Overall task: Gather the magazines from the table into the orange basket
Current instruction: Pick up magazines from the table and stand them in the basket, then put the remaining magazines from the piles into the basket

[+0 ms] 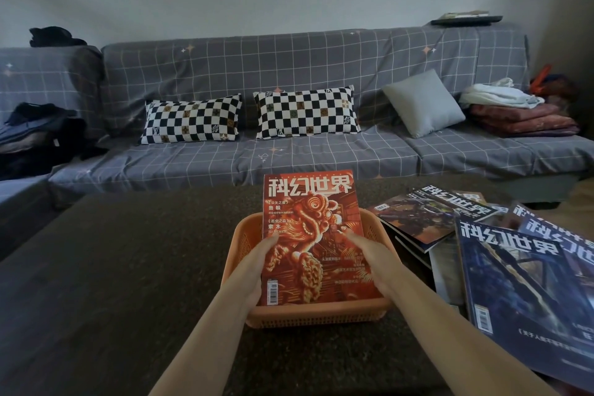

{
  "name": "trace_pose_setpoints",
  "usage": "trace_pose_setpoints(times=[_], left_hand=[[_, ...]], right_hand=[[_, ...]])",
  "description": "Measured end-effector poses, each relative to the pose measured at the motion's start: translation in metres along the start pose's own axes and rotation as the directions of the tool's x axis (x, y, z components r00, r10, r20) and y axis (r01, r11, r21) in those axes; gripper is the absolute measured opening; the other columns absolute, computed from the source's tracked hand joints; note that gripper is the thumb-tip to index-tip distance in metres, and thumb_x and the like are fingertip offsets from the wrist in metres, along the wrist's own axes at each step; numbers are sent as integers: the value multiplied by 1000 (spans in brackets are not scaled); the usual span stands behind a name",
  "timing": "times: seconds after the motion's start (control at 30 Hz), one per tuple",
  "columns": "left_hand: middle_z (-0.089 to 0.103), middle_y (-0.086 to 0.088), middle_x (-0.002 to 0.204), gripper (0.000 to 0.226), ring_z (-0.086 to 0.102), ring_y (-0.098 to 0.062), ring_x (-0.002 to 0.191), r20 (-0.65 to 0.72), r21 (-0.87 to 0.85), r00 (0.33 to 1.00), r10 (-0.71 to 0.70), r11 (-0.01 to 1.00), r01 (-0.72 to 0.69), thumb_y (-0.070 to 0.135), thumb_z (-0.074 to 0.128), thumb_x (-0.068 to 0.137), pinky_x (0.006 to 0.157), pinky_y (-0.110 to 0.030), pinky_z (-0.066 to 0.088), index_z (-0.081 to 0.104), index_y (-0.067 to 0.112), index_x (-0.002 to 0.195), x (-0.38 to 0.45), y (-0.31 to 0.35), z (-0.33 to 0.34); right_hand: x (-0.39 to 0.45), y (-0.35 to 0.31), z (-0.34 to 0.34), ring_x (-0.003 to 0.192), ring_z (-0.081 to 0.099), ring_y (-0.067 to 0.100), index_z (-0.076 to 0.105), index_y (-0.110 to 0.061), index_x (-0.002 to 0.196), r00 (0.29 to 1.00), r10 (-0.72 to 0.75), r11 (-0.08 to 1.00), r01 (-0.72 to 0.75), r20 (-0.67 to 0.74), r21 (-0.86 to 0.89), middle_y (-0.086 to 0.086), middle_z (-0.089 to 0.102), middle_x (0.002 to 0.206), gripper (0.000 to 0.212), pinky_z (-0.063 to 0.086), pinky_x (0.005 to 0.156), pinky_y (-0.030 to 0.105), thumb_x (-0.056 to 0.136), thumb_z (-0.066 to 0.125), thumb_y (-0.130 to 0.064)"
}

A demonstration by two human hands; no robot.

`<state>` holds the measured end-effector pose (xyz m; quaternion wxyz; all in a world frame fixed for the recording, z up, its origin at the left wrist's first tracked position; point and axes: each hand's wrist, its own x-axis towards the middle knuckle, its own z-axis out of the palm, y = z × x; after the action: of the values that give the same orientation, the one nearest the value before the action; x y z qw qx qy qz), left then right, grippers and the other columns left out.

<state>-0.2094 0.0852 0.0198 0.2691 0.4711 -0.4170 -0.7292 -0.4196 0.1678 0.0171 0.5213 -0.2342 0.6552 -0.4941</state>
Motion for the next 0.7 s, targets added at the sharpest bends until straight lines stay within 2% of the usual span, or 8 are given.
trace_pose_setpoints(times=[0.07,0.13,0.3,0.43,0.57,0.7], left_hand=[[77,-10,94,48,74,-30,85,-46,22,999,-15,1000,16,40,70,84,77,-47,56,53,19,124,2,1,1],[75,-10,98,57,73,-30,87,-81,73,996,-32,997,38,41,69,85,74,-45,57,47,23,134,4,3,2],[69,-11,114,74,68,-32,100,-69,147,997,-26,989,36,44,67,85,93,-52,51,28,38,148,12,6,3],[72,-10,107,75,70,-31,96,-45,165,999,-28,986,35,46,70,82,84,-49,55,30,43,145,13,6,1],[69,-10,114,81,67,-31,103,-32,227,999,-5,974,12,48,72,79,95,-52,50,25,45,146,11,4,2],[60,-11,129,86,60,-32,114,-42,312,999,14,950,-1,48,68,83,103,-54,43,14,42,150,5,6,7]], right_hand=[[4,-2,0,99,66,29,66,-19,111,1000,17,999,-16,-9,40,6,74,101,41,44,99,51,87,55,-51],[6,-6,2,101,65,29,64,-20,113,998,51,999,-51,-43,-1,7,72,105,44,43,100,51,86,56,-53],[11,-5,4,101,63,28,59,-19,120,996,66,997,-68,-66,-31,7,69,108,52,42,100,51,83,59,-55],[12,-1,3,109,60,32,50,-17,131,996,57,995,-62,-68,-79,10,63,120,72,42,100,52,75,65,-59],[12,-1,1,100,65,28,60,-19,121,1000,13,998,-15,-21,-63,6,70,108,58,46,96,50,76,67,-55],[10,-2,2,105,62,29,55,-18,126,1000,-6,996,3,-26,-84,7,67,115,64,44,98,49,75,68,-54]])
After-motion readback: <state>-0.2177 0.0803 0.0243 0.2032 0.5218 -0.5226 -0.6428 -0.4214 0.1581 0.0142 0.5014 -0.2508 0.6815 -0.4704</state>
